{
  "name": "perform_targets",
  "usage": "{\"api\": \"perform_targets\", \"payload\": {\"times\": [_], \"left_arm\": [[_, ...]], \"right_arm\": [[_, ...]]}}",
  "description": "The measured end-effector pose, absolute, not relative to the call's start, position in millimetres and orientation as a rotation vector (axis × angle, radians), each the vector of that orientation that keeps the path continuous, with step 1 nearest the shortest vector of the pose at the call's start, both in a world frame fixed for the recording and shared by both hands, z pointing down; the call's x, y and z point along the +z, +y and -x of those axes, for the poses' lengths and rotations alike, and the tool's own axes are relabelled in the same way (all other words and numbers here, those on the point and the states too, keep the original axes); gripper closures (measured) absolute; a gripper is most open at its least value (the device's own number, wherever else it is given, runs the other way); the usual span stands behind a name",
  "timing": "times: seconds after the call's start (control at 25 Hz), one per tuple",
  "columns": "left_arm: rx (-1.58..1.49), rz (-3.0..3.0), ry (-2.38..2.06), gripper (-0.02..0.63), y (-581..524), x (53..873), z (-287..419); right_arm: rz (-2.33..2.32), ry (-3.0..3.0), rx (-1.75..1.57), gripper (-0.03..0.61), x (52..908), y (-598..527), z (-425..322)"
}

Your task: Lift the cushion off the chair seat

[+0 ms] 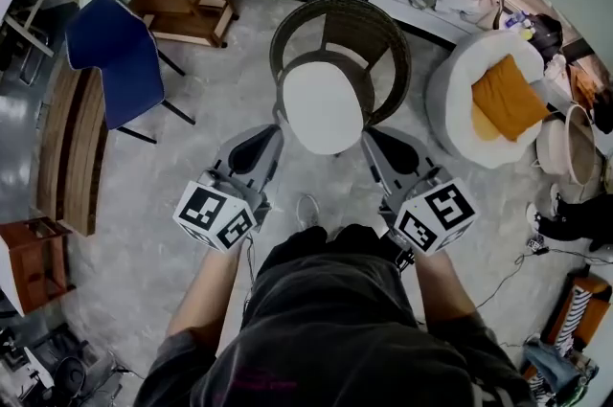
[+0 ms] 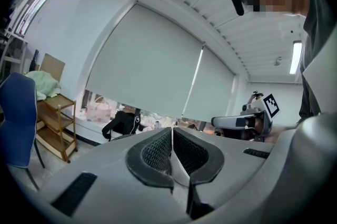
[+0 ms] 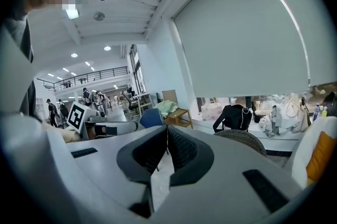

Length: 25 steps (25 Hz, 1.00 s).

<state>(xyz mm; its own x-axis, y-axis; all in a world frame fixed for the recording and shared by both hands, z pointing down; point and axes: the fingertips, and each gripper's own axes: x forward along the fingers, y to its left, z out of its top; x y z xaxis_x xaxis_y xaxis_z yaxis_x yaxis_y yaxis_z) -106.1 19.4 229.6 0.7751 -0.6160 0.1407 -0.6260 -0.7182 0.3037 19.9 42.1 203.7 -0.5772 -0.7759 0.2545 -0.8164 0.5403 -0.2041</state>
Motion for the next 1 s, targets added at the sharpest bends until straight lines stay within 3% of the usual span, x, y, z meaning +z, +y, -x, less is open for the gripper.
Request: {"api": "perform_targets", "payload": {"times": [0.4,1.0], "left_arm": [[0.096,-2.531,-0.939,0.595,-13,288,109],[0.183,-2.344,-0.979,0.572,-76,432,79]], "right_arm": [[-1.34,-2.577,0.508,0.565,245,2,-19],[-1.191,-2.5,0.636,0.565,383,-83,-46]]}}
